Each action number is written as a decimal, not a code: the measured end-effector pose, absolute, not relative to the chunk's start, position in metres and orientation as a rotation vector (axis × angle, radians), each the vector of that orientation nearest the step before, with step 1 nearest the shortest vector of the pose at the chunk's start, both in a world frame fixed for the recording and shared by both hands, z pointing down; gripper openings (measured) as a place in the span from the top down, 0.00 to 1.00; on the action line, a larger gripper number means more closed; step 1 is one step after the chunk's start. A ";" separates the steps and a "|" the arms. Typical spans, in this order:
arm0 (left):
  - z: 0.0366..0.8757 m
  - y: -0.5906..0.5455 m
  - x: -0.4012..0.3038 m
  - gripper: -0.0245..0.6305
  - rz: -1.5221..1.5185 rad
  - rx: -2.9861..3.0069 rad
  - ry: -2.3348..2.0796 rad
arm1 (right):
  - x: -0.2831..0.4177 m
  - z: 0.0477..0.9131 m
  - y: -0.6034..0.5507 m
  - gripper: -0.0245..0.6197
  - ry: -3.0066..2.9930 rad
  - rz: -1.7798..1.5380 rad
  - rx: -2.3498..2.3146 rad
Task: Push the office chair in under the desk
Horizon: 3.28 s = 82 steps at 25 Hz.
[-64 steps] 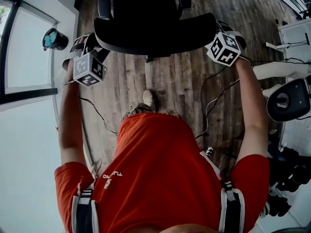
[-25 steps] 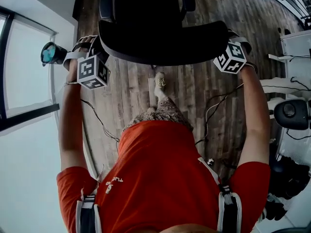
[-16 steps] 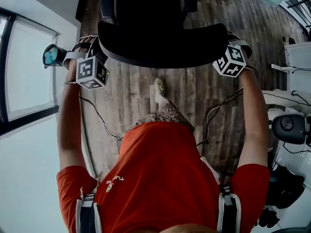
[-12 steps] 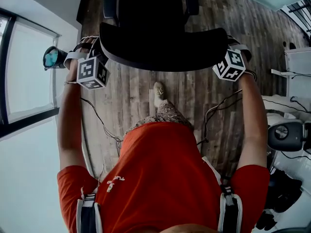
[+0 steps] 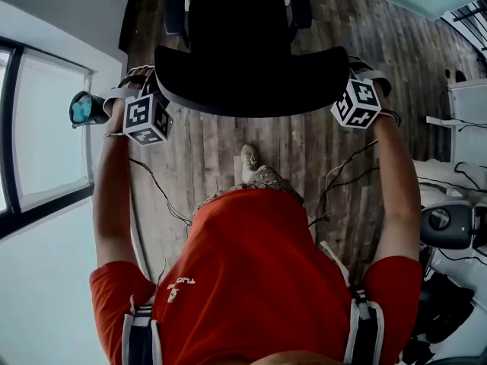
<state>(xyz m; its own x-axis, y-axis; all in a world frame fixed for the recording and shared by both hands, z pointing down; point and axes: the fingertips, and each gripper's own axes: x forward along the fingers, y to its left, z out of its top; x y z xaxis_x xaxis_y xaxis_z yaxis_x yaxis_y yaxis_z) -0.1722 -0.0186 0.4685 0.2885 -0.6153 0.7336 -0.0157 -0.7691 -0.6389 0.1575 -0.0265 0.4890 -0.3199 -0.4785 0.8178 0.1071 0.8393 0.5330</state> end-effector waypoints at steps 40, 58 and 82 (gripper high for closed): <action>0.458 -0.284 -0.178 0.80 -1.496 -2.020 0.595 | 0.153 0.485 -0.296 0.72 -1.807 -0.578 0.291; 0.461 -0.414 -0.201 0.80 -1.470 -2.012 0.574 | 0.123 0.475 -0.420 0.72 -1.794 -0.550 0.351; 0.457 -0.536 -0.193 0.80 -1.486 -2.010 0.581 | 0.130 0.472 -0.547 0.73 -1.792 -0.546 0.356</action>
